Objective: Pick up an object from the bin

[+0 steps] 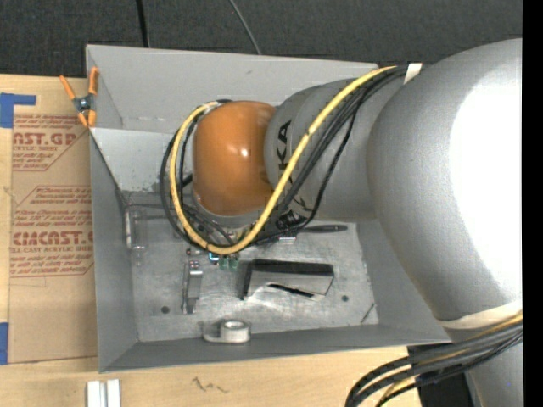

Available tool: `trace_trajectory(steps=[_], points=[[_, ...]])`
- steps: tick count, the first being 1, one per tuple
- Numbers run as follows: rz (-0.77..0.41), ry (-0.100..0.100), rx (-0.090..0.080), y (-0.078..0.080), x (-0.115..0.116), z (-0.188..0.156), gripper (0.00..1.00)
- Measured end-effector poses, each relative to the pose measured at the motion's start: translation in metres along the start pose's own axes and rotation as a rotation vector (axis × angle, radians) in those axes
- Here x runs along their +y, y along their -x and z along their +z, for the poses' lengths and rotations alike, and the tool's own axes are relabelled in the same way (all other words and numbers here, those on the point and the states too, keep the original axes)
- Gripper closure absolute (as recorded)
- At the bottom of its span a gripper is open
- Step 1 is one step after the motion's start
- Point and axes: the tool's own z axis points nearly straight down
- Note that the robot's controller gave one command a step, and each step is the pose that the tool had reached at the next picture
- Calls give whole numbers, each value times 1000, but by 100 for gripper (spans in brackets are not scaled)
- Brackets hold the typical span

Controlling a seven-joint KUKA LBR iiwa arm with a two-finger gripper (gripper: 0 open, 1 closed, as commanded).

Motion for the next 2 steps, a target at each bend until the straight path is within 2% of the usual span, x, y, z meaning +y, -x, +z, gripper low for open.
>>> trace_trajectory(steps=[1, 2], points=[[2, 1, -7, 2, -1, -4, 0], [-24, 1, -9, 2, -65, 30, 0]])
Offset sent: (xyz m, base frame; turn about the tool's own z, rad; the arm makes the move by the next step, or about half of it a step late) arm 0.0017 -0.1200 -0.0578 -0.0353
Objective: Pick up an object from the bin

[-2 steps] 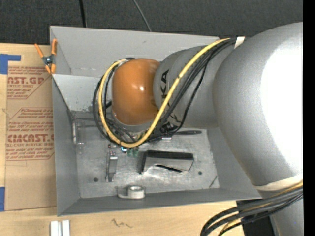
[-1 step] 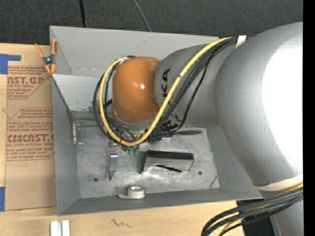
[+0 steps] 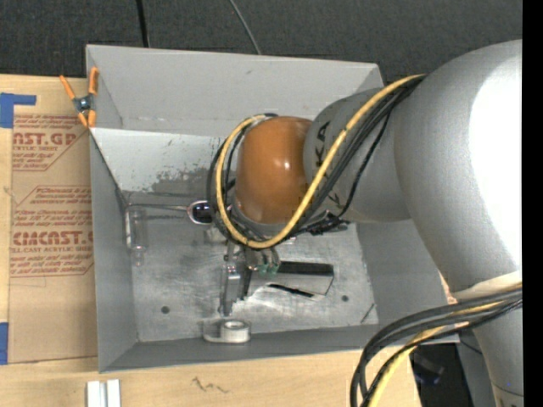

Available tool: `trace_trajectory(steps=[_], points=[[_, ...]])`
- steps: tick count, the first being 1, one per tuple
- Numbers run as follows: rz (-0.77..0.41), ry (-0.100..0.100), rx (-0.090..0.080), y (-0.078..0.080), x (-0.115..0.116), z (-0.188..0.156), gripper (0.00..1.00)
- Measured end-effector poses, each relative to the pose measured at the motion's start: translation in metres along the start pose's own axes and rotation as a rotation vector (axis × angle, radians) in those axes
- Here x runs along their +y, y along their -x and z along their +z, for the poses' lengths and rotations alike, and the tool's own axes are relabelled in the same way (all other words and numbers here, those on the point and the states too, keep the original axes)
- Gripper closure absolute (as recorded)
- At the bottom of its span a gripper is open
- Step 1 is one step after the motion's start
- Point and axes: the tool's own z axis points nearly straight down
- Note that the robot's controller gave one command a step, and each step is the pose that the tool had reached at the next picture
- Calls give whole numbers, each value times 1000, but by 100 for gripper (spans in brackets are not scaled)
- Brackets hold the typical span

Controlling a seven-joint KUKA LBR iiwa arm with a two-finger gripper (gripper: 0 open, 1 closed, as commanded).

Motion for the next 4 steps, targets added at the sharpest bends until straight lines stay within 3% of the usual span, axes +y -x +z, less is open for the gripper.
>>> trace_trajectory(steps=[1, 2, 3, 4], points=[[146, -1, 4, 7, -46, -33, 0], [-154, 0, -1, 0, -61, -25, 0], [-160, 0, 1, -16, -94, 7, 0], [-106, 3, -5, -26, -142, 25, 100]])
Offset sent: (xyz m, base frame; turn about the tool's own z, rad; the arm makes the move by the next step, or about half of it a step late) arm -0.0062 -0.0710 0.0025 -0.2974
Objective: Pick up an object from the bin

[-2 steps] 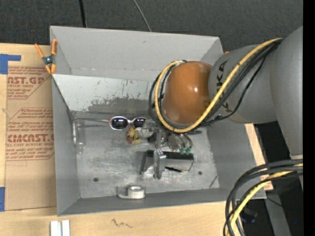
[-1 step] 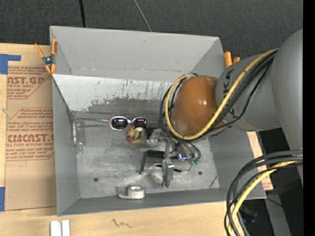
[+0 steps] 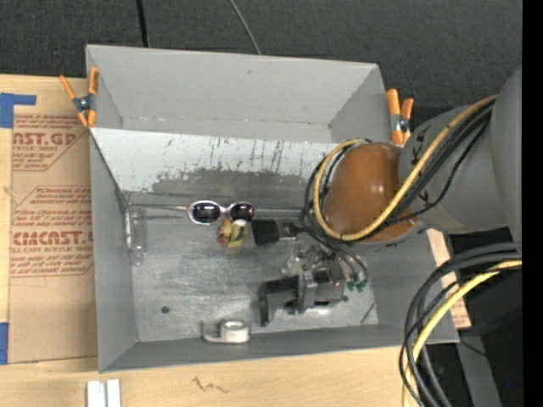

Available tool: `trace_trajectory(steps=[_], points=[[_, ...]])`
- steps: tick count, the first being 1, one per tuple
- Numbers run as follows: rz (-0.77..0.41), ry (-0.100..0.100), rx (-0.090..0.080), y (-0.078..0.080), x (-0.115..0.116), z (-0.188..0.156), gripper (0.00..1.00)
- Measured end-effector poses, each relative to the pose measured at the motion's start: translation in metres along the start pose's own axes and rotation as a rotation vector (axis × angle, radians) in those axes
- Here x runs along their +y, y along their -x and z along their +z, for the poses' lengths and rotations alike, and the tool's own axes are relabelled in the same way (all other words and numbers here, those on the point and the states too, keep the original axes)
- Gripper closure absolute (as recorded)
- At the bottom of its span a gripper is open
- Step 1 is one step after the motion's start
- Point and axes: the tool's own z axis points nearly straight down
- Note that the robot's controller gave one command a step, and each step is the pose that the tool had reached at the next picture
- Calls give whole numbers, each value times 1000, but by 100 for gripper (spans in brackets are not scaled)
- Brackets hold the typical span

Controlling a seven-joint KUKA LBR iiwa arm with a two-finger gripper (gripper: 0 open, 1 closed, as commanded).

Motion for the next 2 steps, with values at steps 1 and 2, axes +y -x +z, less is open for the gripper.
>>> trace_trajectory(steps=[1, 2], points=[[0, 0, 0, 0, 0, 0, 100], [-1, 0, 4, -1, 0, -3, 100]])
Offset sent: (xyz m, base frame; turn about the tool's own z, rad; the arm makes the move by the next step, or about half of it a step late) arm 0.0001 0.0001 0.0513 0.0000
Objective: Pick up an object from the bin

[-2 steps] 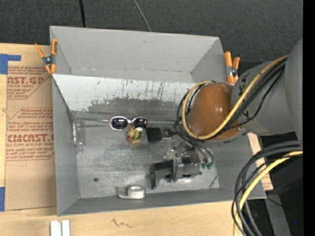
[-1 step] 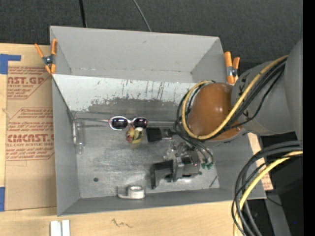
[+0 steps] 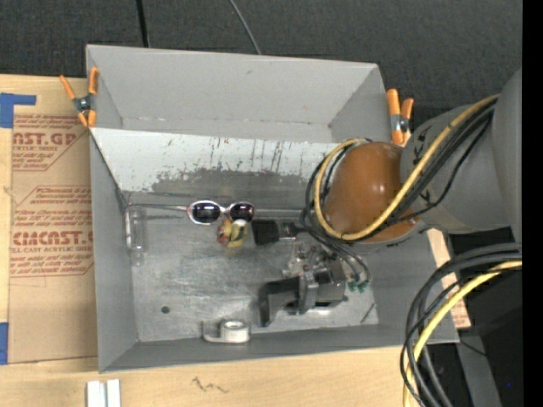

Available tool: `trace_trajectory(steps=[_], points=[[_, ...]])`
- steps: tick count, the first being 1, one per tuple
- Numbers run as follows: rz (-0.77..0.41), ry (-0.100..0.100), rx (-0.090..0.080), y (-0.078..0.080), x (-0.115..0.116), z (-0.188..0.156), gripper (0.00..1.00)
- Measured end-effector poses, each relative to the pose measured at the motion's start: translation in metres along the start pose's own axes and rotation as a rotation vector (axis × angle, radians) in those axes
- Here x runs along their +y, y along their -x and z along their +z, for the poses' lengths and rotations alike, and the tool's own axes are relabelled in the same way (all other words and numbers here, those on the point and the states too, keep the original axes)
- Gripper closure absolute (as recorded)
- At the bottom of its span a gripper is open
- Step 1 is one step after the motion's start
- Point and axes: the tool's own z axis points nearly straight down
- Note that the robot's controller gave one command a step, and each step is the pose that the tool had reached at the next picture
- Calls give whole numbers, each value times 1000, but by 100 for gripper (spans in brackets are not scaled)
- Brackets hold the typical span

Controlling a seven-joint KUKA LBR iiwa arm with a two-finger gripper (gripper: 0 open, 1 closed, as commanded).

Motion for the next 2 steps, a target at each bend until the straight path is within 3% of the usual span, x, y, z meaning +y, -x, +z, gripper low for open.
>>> trace_trajectory(steps=[1, 2], points=[[1, -1, 7, -2, 0, -12, 100], [1, -2, 4, -1, 0, -20, 100]])
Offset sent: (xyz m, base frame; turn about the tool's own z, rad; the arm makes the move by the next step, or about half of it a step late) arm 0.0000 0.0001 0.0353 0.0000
